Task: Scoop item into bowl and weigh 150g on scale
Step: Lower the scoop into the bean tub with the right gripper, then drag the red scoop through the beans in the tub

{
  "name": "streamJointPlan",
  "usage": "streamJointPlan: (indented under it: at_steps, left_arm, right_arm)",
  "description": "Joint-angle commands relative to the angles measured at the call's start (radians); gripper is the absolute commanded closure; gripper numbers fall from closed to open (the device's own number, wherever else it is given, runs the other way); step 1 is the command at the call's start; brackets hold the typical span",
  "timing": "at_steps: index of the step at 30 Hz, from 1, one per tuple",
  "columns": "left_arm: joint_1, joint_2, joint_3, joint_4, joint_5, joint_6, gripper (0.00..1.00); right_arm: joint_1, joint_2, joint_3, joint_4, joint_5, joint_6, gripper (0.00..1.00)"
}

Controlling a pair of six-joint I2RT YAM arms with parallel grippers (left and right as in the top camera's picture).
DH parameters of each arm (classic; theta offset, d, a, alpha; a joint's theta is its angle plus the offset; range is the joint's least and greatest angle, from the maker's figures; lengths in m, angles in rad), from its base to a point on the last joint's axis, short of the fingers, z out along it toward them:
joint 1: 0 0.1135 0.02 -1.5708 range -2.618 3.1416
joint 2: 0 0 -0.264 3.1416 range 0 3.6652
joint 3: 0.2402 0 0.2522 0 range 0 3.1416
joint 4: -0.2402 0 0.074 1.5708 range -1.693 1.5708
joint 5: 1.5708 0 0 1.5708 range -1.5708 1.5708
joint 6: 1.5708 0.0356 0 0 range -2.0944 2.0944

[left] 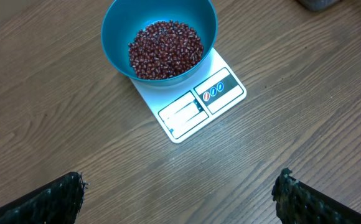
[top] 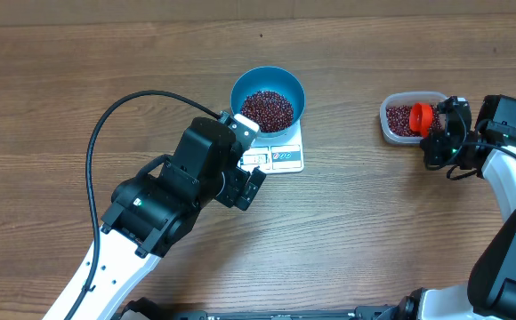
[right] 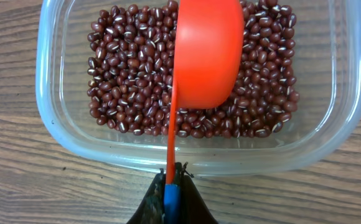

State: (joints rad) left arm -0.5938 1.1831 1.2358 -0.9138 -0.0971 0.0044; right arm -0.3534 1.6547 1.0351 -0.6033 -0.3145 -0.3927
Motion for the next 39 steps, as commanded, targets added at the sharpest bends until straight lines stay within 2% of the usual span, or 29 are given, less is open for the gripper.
streamJointPlan:
  at_steps: [1,11,15,27,39]
  left_arm:
    - [0.004,0.006,-0.003,0.002,0.013,0.015,0.00]
    - [0.004,0.006,-0.003,0.002,0.013,0.015,0.00]
    - [0.004,0.006,-0.003,0.002,0.013,0.015,0.00]
    - [0.004,0.006,-0.003,0.002,0.013,0.015,0.00]
    - [0.004,0.006,-0.003,0.002,0.013,0.015,0.00]
  right_arm:
    - [0.000,0.029,-0.002,-0.018,-0.015,0.004,0.96]
    - [0.000,0.029,-0.002,0.056,0.097,-0.008,0.96]
    - [0.000,0.029,-0.002,0.083,0.109,-0.089,0.96]
    - [0.007,0.044,-0.002,0.021,0.156,-0.109,0.96]
    - [0.123,0.048,-0.002,-0.012,0.192,-0.114,0.96]
